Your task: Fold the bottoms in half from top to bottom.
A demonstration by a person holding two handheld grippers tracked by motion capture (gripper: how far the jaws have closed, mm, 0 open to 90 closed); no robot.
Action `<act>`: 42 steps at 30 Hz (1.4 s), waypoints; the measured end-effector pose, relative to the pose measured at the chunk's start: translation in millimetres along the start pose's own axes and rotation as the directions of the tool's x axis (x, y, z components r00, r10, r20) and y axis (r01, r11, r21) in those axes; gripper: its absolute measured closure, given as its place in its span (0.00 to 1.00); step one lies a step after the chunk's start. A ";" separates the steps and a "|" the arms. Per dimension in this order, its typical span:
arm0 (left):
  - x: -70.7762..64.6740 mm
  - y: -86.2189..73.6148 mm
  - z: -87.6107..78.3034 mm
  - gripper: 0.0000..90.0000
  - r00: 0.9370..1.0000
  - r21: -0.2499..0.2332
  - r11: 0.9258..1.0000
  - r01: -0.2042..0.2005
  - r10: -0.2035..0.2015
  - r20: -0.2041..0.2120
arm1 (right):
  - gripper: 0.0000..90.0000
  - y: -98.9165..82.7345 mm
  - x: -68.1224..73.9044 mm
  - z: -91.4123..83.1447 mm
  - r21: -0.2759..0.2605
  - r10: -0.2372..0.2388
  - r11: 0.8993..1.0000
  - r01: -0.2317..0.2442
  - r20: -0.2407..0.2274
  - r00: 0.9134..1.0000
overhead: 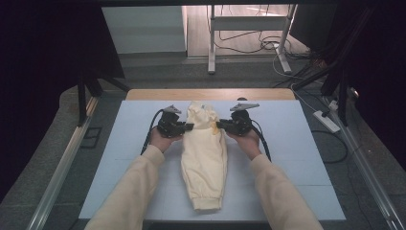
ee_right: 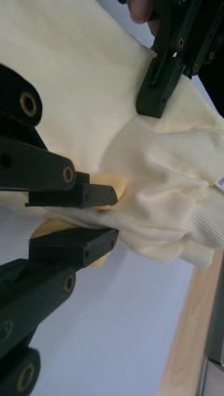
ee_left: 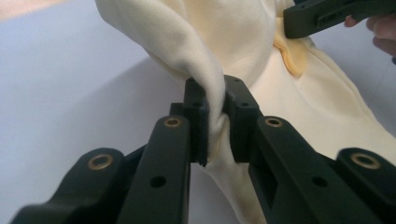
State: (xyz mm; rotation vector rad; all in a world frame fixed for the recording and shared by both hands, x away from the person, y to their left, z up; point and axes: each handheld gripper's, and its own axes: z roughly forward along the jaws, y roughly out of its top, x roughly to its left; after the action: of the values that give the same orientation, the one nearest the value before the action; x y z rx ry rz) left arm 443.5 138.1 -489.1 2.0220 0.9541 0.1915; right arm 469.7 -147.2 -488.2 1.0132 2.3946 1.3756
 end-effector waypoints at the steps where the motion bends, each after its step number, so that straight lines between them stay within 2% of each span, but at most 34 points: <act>1: -0.5 2.9 -1.9 0.89 1.000 -0.009 1.000 -0.005 0.005 -0.002 | 0.86 2.6 -0.1 -2.0 -0.009 -0.003 1.000 0.003 0.001 1.000; 6: -6.2 10.8 -9.4 0.89 0.999 -0.063 0.997 -0.048 0.046 -0.027 | 0.86 14.1 2.4 -13.6 -0.061 -0.036 0.997 0.038 0.025 0.999; 14: -6.0 11.1 -7.9 0.89 0.998 -0.055 0.996 -0.069 0.068 -0.017 | 0.86 10.9 1.8 -14.2 -0.051 -0.032 0.998 0.033 0.029 0.999; 18: -3.7 21.6 -13.7 0.89 0.998 -0.074 0.995 -0.070 0.070 -0.008 | 0.87 20.3 -0.4 -18.8 -0.079 -0.033 0.996 0.035 0.029 0.999; 22: -4.4 22.2 -15.8 0.89 0.997 -0.077 0.994 -0.071 0.072 0.000 | 0.88 25.2 0.6 -23.5 -0.097 -0.040 0.994 0.043 0.034 0.999; 26: -4.4 14.9 -12.7 0.89 0.998 -0.064 0.996 -0.068 0.069 0.008 | 0.89 16.6 1.2 -21.1 -0.079 -0.034 0.996 0.036 0.032 0.999; 27: -4.4 13.2 -11.9 0.89 0.998 -0.063 0.996 -0.065 0.066 0.011 | 0.91 14.0 1.3 -20.2 -0.083 -0.029 0.996 0.032 0.031 0.999; 28: -4.3 11.6 -11.1 0.89 0.998 -0.060 0.996 -0.065 0.065 0.013 | 0.96 11.7 1.1 -20.2 -0.082 -0.027 0.996 0.029 0.034 0.999; 29: -4.2 10.4 -10.1 0.89 0.998 -0.058 0.996 -0.061 0.062 0.021 | 0.96 9.8 0.5 -20.3 -0.095 -0.022 0.995 0.025 0.033 0.999; 31: -5.4 8.6 -6.9 0.90 0.997 -0.049 0.996 -0.073 0.074 0.019 | 0.96 7.6 -1.0 -19.3 -0.088 -0.006 0.996 0.007 0.009 1.000; 33: -4.3 7.4 -5.5 0.91 0.997 -0.045 0.996 -0.075 0.076 0.017 | 0.94 6.2 -1.7 -16.3 -0.071 -0.014 0.997 0.014 0.003 1.000; 35: -1.6 6.4 -5.6 0.91 0.998 -0.050 0.997 -0.059 0.060 0.029 | 0.94 4.4 -4.1 -12.4 -0.059 0.004 0.998 -0.004 0.000 1.000; 39: 1.2 5.1 -5.5 0.91 0.998 -0.042 0.998 -0.052 0.053 0.031 | 0.90 0.3 -7.2 -3.7 -0.043 0.033 0.998 -0.034 -0.013 0.999; 42: 5.0 3.3 -3.9 0.91 0.999 -0.028 0.999 -0.028 0.029 0.028 | 0.80 -3.2 -7.8 5.1 -0.011 0.044 0.999 -0.044 -0.019 0.999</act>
State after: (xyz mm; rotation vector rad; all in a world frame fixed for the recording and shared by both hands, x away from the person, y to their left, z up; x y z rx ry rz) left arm 447.0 142.9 -485.3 2.0091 0.9006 0.1903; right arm 476.5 -149.8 -494.8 1.0613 2.3886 1.4176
